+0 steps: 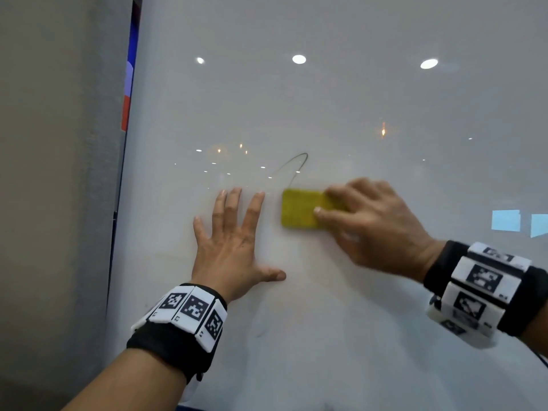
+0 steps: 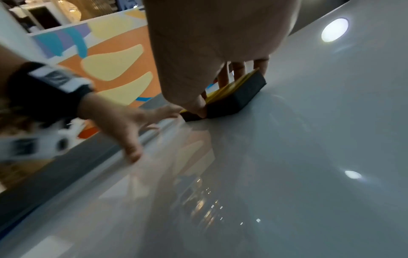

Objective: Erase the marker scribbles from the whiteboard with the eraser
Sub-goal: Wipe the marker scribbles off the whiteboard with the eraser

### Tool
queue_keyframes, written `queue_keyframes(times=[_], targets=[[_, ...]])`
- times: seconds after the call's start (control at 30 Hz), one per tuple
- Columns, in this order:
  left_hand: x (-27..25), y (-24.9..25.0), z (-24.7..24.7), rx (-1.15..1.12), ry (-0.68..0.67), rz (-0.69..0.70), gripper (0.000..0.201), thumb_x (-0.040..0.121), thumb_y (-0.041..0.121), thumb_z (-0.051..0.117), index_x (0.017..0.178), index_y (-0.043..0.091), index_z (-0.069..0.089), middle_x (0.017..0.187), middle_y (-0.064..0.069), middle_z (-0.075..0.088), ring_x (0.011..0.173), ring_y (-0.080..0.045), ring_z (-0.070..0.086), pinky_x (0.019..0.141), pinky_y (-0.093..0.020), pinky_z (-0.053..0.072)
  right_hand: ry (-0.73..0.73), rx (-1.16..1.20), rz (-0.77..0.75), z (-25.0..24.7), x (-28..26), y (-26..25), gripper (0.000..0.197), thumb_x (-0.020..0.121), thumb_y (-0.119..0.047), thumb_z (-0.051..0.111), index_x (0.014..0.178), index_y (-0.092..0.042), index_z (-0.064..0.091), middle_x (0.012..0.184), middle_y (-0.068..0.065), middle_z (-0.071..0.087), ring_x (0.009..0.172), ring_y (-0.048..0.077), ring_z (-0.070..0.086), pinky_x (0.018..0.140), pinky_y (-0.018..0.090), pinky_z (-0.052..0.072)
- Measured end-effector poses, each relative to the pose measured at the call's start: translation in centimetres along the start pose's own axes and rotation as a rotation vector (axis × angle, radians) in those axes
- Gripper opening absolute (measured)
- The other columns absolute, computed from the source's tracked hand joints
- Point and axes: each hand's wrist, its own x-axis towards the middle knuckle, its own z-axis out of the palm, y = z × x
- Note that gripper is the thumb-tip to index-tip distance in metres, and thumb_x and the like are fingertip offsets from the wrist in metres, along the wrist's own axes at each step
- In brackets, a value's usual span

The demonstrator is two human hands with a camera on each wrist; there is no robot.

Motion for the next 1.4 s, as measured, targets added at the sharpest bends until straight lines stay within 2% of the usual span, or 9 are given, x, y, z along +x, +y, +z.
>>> queue_keyframes(times=[0.13, 0.3, 0.4, 0.6, 0.77, 0.87, 1.07, 1.23, 1.4], targets=[[0.0, -0.2, 0.1, 0.017, -0.015, 0.002, 0.138, 0.054, 0.085, 0.064, 0.145, 0.041, -0.029, 0.154, 0.001, -0.033, 0.145, -0.02, -0.029, 0.116, -0.064, 0.006, 0.117, -0.024, 0.303, -0.6, 1.8, 2.5, 0.029, 0.081, -0.027, 0.066, 0.108, -0.021, 0.075, 0.116, 0.015, 0.066, 0.099, 0.041, 0.057, 0.077, 0.044, 0.043], [-0.1, -0.3, 0.2, 0.01, -0.006, 0.012, 0.135, 0.057, 0.086, 0.062, 0.142, 0.042, -0.034, 0.153, 0.002, -0.037, 0.144, -0.019, -0.031, 0.116, -0.063, 0.005, 0.025, 0.008, 0.024, 1.1, 0.4, -2.6, 0.028, 0.083, -0.023, 0.067, 0.11, -0.02, 0.072, 0.117, 0.016, 0.065, 0.093, 0.039, 0.058, 0.074, 0.044, 0.046], [-0.1, -0.4, 0.2, 0.009, -0.007, 0.01, 0.135, 0.057, 0.086, 0.061, 0.142, 0.043, -0.035, 0.153, 0.003, -0.038, 0.144, -0.019, -0.032, 0.116, -0.064, 0.005, -0.022, 0.014, -0.057, 0.8, 0.9, -1.8, 0.027, 0.085, -0.024, 0.066, 0.112, -0.022, 0.071, 0.119, 0.014, 0.065, 0.094, 0.037, 0.058, 0.075, 0.043, 0.046], [-0.2, -0.5, 0.2, 0.037, -0.022, 0.008, 0.136, 0.058, 0.087, 0.06, 0.142, 0.04, -0.037, 0.153, 0.003, -0.038, 0.144, -0.019, -0.032, 0.116, -0.064, 0.005, 0.128, -0.032, 0.284, -0.2, 4.1, 2.4, 0.03, 0.079, -0.026, 0.067, 0.107, -0.021, 0.075, 0.116, 0.015, 0.067, 0.1, 0.042, 0.057, 0.079, 0.047, 0.046], [-0.3, -0.4, 0.3, 0.023, -0.009, 0.014, 0.134, 0.059, 0.086, 0.059, 0.143, 0.04, -0.035, 0.153, 0.002, -0.039, 0.144, -0.019, -0.032, 0.116, -0.064, 0.005, 0.022, 0.023, 0.026, 1.2, 1.5, -2.6, 0.029, 0.081, -0.025, 0.069, 0.11, -0.022, 0.072, 0.117, 0.015, 0.065, 0.094, 0.039, 0.058, 0.075, 0.043, 0.047], [-0.3, -0.4, 0.3, 0.025, -0.004, 0.011, 0.135, 0.059, 0.087, 0.059, 0.143, 0.04, -0.035, 0.153, 0.002, -0.038, 0.144, -0.019, -0.032, 0.116, -0.063, 0.006, -0.026, 0.03, -0.055, 1.0, 1.6, -1.9, 0.03, 0.082, -0.024, 0.068, 0.112, -0.023, 0.071, 0.119, 0.013, 0.065, 0.095, 0.037, 0.058, 0.076, 0.043, 0.047], [-0.4, -0.5, 0.2, 0.053, -0.028, 0.011, 0.134, 0.061, 0.086, 0.058, 0.143, 0.037, -0.036, 0.153, 0.001, -0.039, 0.144, -0.02, -0.032, 0.117, -0.063, 0.004, 0.141, -0.016, 0.329, -0.1, 5.6, 2.3, 0.03, 0.078, -0.027, 0.065, 0.106, -0.02, 0.076, 0.114, 0.015, 0.067, 0.099, 0.044, 0.058, 0.079, 0.047, 0.046], [-0.4, -0.5, 0.1, 0.059, -0.035, -0.005, 0.136, 0.062, 0.087, 0.056, 0.144, 0.029, -0.036, 0.153, 0.001, -0.04, 0.144, -0.019, -0.032, 0.117, -0.062, 0.004, 0.068, 0.002, 0.159, 2.3, 5.0, -2.7, 0.035, 0.076, -0.027, 0.068, 0.11, -0.02, 0.073, 0.115, 0.016, 0.066, 0.094, 0.04, 0.059, 0.074, 0.043, 0.048], [-0.2, -0.8, -0.4, 0.093, -0.009, -0.006, 0.137, 0.061, 0.086, 0.058, 0.145, 0.023, -0.03, 0.154, 0.001, -0.03, 0.146, -0.02, -0.021, 0.117, -0.058, 0.01, 0.071, -0.024, 0.147, 1.3, 5.6, -0.7, 0.034, 0.078, -0.027, 0.066, 0.11, -0.02, 0.073, 0.114, 0.016, 0.067, 0.094, 0.041, 0.06, 0.075, 0.045, 0.052]])
